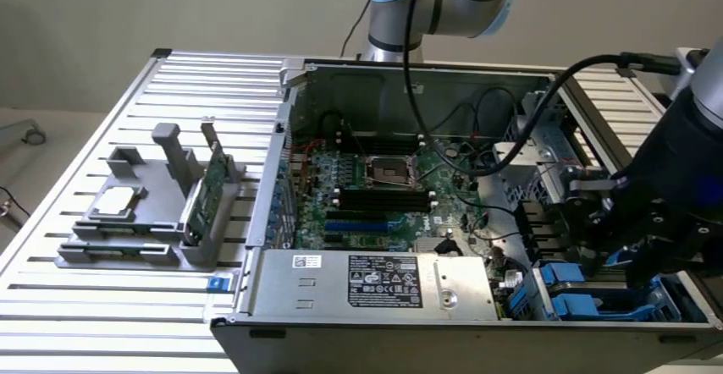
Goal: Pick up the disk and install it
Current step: 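Insert the first disk wire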
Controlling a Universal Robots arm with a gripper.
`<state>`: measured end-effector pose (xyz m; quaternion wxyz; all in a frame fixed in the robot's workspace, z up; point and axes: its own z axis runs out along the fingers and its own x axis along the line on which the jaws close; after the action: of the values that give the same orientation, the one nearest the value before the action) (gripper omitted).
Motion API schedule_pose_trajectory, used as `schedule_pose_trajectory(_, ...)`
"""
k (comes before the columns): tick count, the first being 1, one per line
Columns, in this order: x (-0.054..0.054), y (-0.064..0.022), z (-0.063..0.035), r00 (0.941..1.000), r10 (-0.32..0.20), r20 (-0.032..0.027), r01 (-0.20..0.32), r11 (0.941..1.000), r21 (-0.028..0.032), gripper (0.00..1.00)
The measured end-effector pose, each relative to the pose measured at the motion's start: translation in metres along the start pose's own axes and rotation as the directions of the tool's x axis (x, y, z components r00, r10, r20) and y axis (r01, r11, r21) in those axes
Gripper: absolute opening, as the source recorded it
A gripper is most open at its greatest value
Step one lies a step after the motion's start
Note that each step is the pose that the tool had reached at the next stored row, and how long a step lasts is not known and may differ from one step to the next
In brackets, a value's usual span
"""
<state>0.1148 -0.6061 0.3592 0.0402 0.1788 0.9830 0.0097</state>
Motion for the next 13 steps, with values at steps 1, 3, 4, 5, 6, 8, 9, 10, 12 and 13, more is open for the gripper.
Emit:
schedule_pose_trajectory(1, 0.0, 0.0, 0.0005, 0.9999, 0.014, -0.0001, -0.014, 0.9999, -0.0003, 0.42)
schedule_pose_trajectory(3, 0.0001, 0.0, 0.0011, 0.9991, 0.041, -0.0001, -0.041, 0.9991, -0.0007, 0.42)
schedule_pose_trajectory(4, 0.0, -0.0001, 0.0014, 0.9986, 0.053, -0.0002, -0.053, 0.9986, -0.001, 0.42)
schedule_pose_trajectory(5, -0.0001, 0.0, 0.0016, 0.998, 0.064, -0.0003, -0.064, 0.998, -0.0014, 0.42)
schedule_pose_trajectory(6, -0.0003, 0.0001, 0.0019, 0.9974, 0.072, -0.0006, -0.072, 0.9974, -0.0024, 0.42)
schedule_pose_trajectory(8, -0.0008, 0.0004, 0.0021, 0.9962, 0.087, -0.001, -0.087, 0.9962, -0.0034, 0.42)
schedule_pose_trajectory(9, -0.0011, 0.0006, 0.0021, 0.9955, 0.094, -0.001, -0.094, 0.9955, -0.0033, 0.42)
schedule_pose_trajectory(10, -0.0016, 0.0008, 0.0021, 0.9949, 0.101, -0.0008, -0.101, 0.9949, -0.003, 0.42)
schedule_pose_trajectory(12, -0.0025, 0.0014, 0.0024, 0.9936, 0.113, -0.0005, -0.113, 0.9936, -0.0025, 0.42)
schedule_pose_trajectory(13, -0.003, 0.0017, 0.0025, 0.993, 0.118, -0.0003, -0.118, 0.993, -0.0023, 0.42)
